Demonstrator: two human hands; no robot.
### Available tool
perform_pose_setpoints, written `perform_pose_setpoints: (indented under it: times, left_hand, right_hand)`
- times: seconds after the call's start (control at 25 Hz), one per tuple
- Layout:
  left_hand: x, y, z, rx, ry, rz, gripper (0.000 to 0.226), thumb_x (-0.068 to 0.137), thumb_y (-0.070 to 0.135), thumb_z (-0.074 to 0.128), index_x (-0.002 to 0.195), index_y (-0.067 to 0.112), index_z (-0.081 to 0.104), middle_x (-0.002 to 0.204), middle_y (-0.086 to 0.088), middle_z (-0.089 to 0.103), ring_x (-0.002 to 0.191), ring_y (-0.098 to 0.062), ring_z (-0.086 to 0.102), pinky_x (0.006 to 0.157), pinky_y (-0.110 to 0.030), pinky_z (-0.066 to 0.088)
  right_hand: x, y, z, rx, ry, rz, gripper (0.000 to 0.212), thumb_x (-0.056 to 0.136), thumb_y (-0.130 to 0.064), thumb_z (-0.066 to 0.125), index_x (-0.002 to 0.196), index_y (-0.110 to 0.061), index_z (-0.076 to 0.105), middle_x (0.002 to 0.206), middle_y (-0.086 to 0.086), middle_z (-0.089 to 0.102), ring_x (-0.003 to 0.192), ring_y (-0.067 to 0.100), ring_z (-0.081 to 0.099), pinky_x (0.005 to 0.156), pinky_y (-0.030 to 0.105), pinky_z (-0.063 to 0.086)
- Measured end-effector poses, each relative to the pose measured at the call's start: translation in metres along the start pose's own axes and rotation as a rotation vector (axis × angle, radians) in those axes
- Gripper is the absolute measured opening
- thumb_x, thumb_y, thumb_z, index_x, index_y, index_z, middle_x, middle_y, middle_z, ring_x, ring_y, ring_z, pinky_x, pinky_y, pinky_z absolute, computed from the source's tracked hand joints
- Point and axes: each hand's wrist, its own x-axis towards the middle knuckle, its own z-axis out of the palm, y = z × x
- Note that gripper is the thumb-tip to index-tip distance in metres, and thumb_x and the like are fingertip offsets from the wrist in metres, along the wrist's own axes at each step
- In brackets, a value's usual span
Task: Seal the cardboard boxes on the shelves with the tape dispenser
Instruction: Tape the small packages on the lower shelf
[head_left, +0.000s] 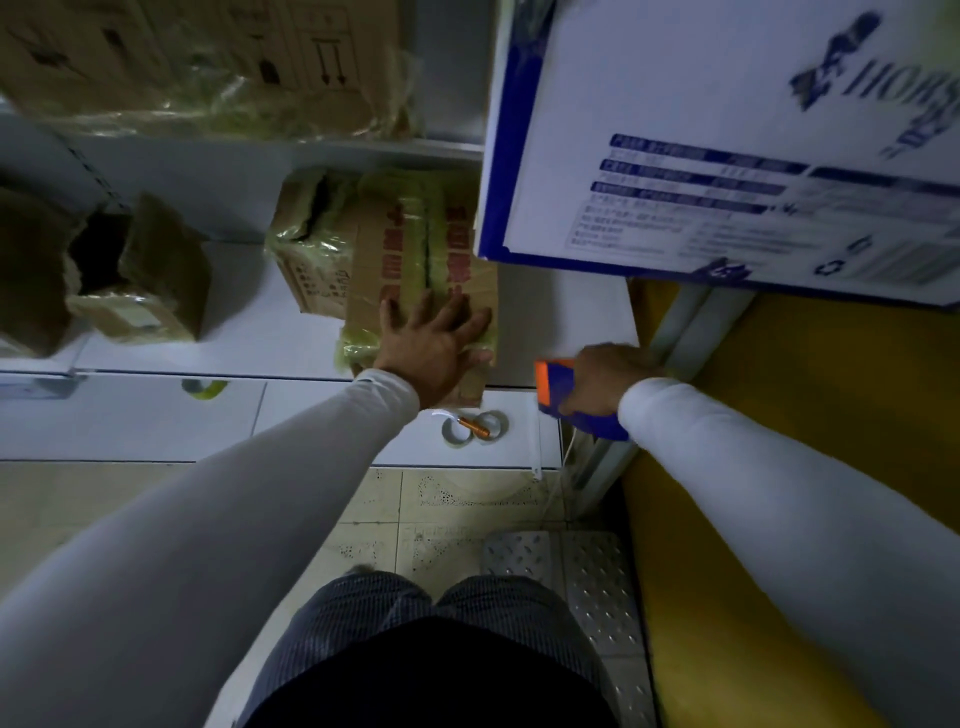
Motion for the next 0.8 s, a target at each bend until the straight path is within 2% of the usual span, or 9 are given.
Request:
perform_pose_setpoints:
  times: [0.08,0.2,0.32,0.4,0.6,0.72,0.8]
  left_hand:
    - [-0.001,-0.008,-0.001,-0.014,-0.014,0.026,0.061,0.092,0.065,0.015,0.147,0.041,0.007,0.159,0.005,0.013,0.146,-0.033,0.007,0.108,-0.07,0.007]
    - [0.003,0.004,-0.008,-0.07,0.006,-0.048,0.07,0.082,0.075,0.027,0.139,0.034,0.027,0.152,0.001,0.03,0.141,-0.036,0.021,0.107,-0.07,0.008]
    - [0.009,0.032,-0.014,-0.116,0.046,-0.237,0.07,0.08,0.069,0.043,0.13,0.021,0.035,0.14,-0.008,0.041,0.133,-0.036,0.033,0.106,-0.067,0.018]
    - [0.009,0.039,-0.01,-0.094,0.098,-0.269,0.062,0.081,0.059,0.045,0.127,0.019,0.036,0.135,-0.009,0.045,0.132,-0.036,0.034,0.105,-0.066,0.021]
    - [0.01,0.032,-0.01,-0.105,0.083,-0.222,0.061,0.082,0.06,0.044,0.129,0.021,0.037,0.137,-0.007,0.045,0.132,-0.034,0.034,0.105,-0.064,0.021]
    - [0.0,0.013,-0.014,-0.247,0.055,-0.085,0.065,0.082,0.065,0.047,0.133,0.026,0.039,0.142,-0.002,0.041,0.131,-0.028,0.039,0.11,-0.059,0.016]
    - [-0.014,-0.01,-0.016,-0.38,0.104,0.008,0.064,0.084,0.061,0.051,0.135,0.025,0.042,0.143,-0.002,0.041,0.129,-0.028,0.042,0.113,-0.052,0.019]
  right_hand:
    - [-0.008,0.014,0.021,0.041,-0.078,0.07,0.047,0.074,-0.062,0.07,0.09,-0.023,0.048,0.08,-0.001,0.057,0.078,0.022,0.058,0.066,0.03,0.043]
    - [-0.022,0.028,0.041,0.229,-0.08,0.112,0.043,0.077,-0.06,0.069,0.089,-0.022,0.054,0.084,0.002,0.063,0.08,0.022,0.063,0.071,0.031,0.05]
    - [-0.026,0.022,0.038,0.311,0.024,0.097,0.043,0.077,-0.063,0.068,0.075,-0.024,0.05,0.071,-0.002,0.059,0.067,0.017,0.06,0.057,0.026,0.042]
    - [-0.032,0.018,0.035,0.354,0.061,0.085,0.043,0.076,-0.063,0.068,0.071,-0.026,0.046,0.065,-0.006,0.055,0.06,0.012,0.055,0.051,0.024,0.034]
    - [-0.053,0.021,0.033,0.452,0.089,0.088,0.041,0.076,-0.064,0.068,0.076,-0.026,0.053,0.07,-0.006,0.06,0.066,0.013,0.06,0.054,0.025,0.039]
    - [-0.065,0.016,0.031,0.561,0.121,0.05,0.039,0.077,-0.062,0.068,0.077,-0.025,0.059,0.071,-0.007,0.064,0.068,0.012,0.063,0.055,0.025,0.04]
    - [-0.073,0.006,0.033,0.658,0.15,0.018,0.032,0.08,-0.057,0.07,0.08,-0.027,0.059,0.073,-0.011,0.065,0.07,0.007,0.063,0.055,0.022,0.039]
